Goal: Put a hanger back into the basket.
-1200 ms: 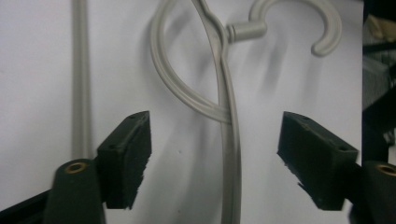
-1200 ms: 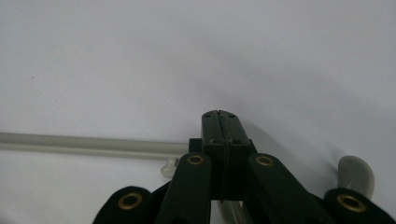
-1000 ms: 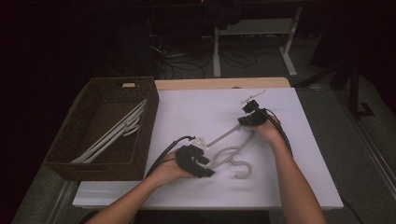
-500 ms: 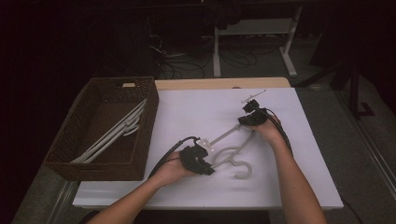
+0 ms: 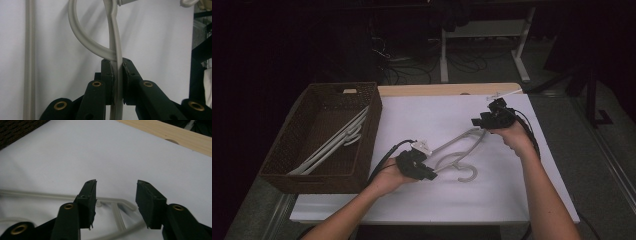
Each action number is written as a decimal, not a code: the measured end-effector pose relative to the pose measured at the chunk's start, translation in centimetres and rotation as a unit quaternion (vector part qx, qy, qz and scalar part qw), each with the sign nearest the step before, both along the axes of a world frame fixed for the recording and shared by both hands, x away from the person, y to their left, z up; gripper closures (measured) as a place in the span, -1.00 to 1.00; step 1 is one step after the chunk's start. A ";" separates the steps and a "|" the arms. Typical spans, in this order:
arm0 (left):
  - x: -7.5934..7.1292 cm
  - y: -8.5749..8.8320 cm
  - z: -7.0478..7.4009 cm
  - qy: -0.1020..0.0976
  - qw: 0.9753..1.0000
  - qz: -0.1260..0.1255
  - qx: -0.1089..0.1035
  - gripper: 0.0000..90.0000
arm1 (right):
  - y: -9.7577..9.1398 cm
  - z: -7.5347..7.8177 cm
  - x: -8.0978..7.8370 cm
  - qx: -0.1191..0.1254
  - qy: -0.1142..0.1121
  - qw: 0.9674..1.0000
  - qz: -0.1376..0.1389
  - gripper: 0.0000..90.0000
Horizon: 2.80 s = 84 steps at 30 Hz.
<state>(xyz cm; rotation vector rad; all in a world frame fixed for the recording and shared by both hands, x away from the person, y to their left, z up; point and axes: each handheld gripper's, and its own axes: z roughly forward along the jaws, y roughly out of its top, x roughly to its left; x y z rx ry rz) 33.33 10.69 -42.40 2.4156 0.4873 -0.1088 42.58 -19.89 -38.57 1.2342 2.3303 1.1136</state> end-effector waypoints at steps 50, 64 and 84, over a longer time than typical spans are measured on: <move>2.7 13.5 19.1 -0.072 0.989 0.112 -0.063 0.82 | -1.5 -4.5 -12.0 0.020 -0.027 0.999 0.029 -0.99; 2.0 25.4 16.1 -0.088 0.976 0.193 -0.043 0.82 | -1.5 -5.0 -11.4 0.013 -0.025 0.999 0.018 -0.99; 2.5 30.1 9.5 -0.043 0.970 0.238 0.001 0.82 | -1.6 -5.0 -11.1 0.013 -0.023 1.000 0.013 -0.99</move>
